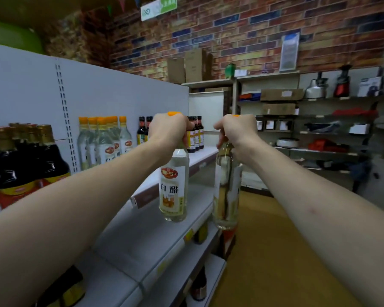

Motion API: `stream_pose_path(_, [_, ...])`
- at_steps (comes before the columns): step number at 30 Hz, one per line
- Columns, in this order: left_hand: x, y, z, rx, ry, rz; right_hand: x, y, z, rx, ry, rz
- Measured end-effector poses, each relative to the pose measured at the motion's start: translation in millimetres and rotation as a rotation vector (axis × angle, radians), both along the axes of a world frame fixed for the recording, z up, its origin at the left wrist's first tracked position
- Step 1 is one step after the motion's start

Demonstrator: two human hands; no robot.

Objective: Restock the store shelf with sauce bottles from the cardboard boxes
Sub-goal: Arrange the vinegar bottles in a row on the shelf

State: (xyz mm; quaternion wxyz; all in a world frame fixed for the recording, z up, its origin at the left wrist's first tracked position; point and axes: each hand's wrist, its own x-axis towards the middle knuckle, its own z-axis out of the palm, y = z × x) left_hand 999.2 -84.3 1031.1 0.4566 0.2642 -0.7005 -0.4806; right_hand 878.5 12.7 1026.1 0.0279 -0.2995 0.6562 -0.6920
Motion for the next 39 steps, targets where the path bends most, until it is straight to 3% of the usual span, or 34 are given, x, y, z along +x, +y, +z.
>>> stream_pose_path(12, [-86.1, -192.2, 16.4, -0.059, 0.097, 0.314, -98.9, -182.3, 31.0, -0.005, 0.107, 0.111])
stream_pose_path(18, [-106.0, -265.1, 0.2, -0.104, 0.106, 0.478, -134.1, -265.0, 35.0, -0.064, 0.084, 0.265])
stream_pose_path(32, [-111.2, -341.3, -25.1, -0.113, 0.012, 0.956, -155.0, -433.5, -6.8, -0.037, -0.004, 0.686])
stream_pose_path(39, [-111.7, -337.3, -37.1, -0.355, -0.115, 1.082, -129.0, -461.2, -19.8, -0.068, 0.234, 0.616])
